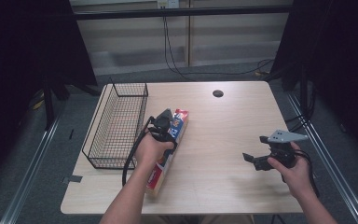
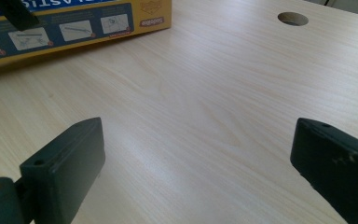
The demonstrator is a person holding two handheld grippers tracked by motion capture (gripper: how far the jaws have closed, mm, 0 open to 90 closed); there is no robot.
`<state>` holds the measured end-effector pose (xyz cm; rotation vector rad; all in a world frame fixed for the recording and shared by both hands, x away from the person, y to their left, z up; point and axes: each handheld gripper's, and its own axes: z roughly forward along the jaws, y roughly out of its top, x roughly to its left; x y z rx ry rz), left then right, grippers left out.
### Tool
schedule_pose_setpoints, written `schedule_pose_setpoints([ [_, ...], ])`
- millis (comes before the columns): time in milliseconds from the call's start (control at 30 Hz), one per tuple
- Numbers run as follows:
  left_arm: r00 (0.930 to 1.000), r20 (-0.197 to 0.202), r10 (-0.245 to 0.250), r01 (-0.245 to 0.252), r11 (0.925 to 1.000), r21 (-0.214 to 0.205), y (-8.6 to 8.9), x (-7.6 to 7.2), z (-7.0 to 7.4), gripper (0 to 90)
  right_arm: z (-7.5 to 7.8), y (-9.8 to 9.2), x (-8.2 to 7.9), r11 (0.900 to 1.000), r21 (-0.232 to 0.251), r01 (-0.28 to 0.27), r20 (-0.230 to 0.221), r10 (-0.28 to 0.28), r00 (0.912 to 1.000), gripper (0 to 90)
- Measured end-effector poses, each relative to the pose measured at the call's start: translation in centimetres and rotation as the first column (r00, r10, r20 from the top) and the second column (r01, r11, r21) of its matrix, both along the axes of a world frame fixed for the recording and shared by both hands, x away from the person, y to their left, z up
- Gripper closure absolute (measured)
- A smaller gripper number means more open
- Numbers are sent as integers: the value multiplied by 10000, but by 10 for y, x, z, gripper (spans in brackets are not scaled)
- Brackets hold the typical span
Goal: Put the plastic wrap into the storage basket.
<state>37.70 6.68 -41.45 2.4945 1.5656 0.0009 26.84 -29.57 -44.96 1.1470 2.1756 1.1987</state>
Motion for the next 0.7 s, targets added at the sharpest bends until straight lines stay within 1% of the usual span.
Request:
schedule_pose_setpoints([
  [33,10000,0,0,0,10000,0,0,0,0,440,0,0,0,10000,1,8,3,-8,10000,28],
  [67,10000,-26,23,-23,9999,-120,1,0,3,441,0,0,0,10000,12,36,16,-36,10000,28],
  [133,10000,-25,-73,73,9999,-69,2,0,4,442,0,0,0,10000,35,36,4,-36,10000,28],
  [200,10000,-55,-23,22,9998,-206,5,1,10,442,0,0,0,10000,33,20,42,-21,10000,28],
  [233,9999,-35,99,-100,9995,-291,5,1,11,442,1,0,0,10000,44,60,56,-61,10000,28],
  [333,10000,-32,43,-44,9995,-303,7,2,14,442,1,-1,0,10000,78,53,33,-53,10000,28],
  [367,10000,-84,-11,9,9998,-211,8,2,16,443,1,-1,0,10000,53,55,41,-56,10000,27],
  [400,10000,-33,68,-69,9997,-225,8,1,17,443,0,-1,0,10000,46,17,64,-18,10000,27],
  [433,10000,-7,-20,20,9999,-154,9,2,19,443,0,-1,0,10000,46,17,64,-18,10000,27],
  [467,10000,6,91,-91,9996,-250,9,2,20,443,0,0,0,10000,61,14,42,-15,10000,27],
  [567,10000,-33,87,-89,9991,-420,12,3,25,442,0,0,0,10000,48,22,27,-22,10000,27],
  [600,10000,-11,70,-70,9990,-431,13,2,28,442,0,-1,0,10000,55,40,38,-40,10000,26],
  [700,10000,-8,77,-77,9992,-399,14,3,31,442,0,0,0,10000,70,58,37,-59,10000,26],
])
